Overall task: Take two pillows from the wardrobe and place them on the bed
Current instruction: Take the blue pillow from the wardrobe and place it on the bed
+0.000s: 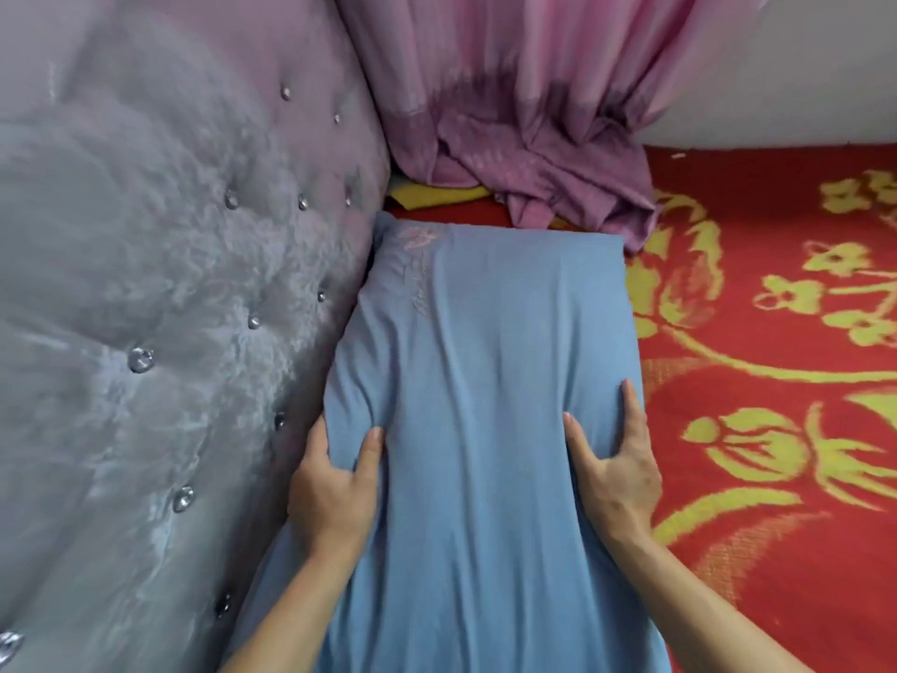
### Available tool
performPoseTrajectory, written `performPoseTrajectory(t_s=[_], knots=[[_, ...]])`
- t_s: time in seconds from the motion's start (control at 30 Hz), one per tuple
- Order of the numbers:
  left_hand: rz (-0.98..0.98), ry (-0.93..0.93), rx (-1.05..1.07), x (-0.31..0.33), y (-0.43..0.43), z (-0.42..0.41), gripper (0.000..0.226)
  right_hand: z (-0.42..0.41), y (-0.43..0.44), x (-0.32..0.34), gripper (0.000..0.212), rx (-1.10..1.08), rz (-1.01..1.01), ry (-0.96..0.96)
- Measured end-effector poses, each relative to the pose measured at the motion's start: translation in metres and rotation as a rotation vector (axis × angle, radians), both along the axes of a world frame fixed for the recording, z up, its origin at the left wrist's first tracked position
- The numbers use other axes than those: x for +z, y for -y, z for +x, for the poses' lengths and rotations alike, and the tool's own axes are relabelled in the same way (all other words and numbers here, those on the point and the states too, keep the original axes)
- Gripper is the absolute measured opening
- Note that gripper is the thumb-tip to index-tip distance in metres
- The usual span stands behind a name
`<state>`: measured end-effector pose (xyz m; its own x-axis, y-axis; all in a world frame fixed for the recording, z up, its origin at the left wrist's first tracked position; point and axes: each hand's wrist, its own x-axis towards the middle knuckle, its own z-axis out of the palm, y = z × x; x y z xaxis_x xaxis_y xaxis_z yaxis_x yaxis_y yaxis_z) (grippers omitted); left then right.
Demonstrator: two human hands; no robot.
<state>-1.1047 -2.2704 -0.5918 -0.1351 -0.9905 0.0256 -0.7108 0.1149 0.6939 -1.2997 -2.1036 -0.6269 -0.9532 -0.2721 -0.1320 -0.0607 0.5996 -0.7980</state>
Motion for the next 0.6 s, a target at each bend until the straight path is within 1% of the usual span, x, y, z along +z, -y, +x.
performPoseTrajectory(t_s=[0.07, 0.13, 0.2, 0.33, 0.4, 0.47, 0.5, 0.53, 0.6], knots=[[-0.114, 0.030, -0.014, 0.016, 0.030, -0.029, 0.053, -0.032, 0.027, 0.007, 0.081, 0.020, -0.020, -0.016], [-0.166, 0.028, -0.063, 0.026, 0.064, -0.061, 0.053, -0.067, 0.059, 0.008, 0.077, 0.069, -0.025, -0.050], [-0.153, 0.043, -0.141, 0.027, 0.100, -0.089, 0.058, -0.103, 0.091, 0.004, 0.076, 0.104, -0.024, -0.085], [-0.061, 0.190, -0.288, 0.003, 0.152, -0.119, 0.065, -0.146, 0.138, -0.016, 0.080, 0.174, 0.069, -0.062], [-0.012, 0.304, -0.365, -0.022, 0.150, -0.121, 0.065, -0.141, 0.147, -0.032, 0.080, 0.297, 0.183, -0.101], [0.029, 0.496, -0.454, -0.059, 0.127, -0.118, 0.064, -0.118, 0.144, -0.053, 0.077, 0.464, 0.326, -0.253], [0.028, 0.577, -0.481, -0.076, 0.113, -0.115, 0.064, -0.105, 0.140, -0.065, 0.075, 0.519, 0.362, -0.329], [0.016, 0.630, -0.493, -0.092, 0.101, -0.113, 0.064, -0.094, 0.134, -0.076, 0.073, 0.545, 0.380, -0.380], [-0.023, 0.695, -0.492, -0.114, 0.093, -0.113, 0.065, -0.085, 0.126, -0.094, 0.071, 0.549, 0.403, -0.424]])
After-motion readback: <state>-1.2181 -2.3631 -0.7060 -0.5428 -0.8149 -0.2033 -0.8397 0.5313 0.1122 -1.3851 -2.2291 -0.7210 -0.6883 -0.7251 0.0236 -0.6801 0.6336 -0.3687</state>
